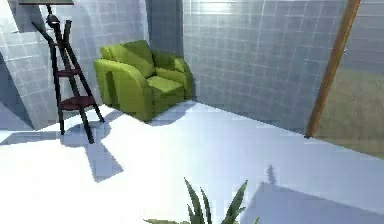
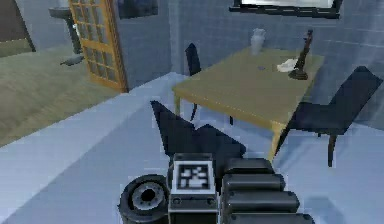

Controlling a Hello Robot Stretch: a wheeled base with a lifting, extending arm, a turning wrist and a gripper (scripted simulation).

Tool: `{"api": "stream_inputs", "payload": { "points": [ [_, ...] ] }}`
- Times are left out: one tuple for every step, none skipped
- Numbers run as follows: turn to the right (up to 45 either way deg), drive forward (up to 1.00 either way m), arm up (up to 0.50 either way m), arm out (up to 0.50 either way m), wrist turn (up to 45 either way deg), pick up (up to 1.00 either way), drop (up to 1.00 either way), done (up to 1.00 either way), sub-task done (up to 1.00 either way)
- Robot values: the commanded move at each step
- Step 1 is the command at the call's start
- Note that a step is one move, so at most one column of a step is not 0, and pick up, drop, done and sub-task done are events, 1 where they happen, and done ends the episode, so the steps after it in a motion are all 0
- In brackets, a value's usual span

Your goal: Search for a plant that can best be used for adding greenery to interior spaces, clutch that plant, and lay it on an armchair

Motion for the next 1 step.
{"api": "stream_inputs", "payload": {
  "points": [
    [0.0, 1.00, 0.00, 0.00, 0.0, 0.00, 0.00, 0.00, 0.00]
  ]
}}
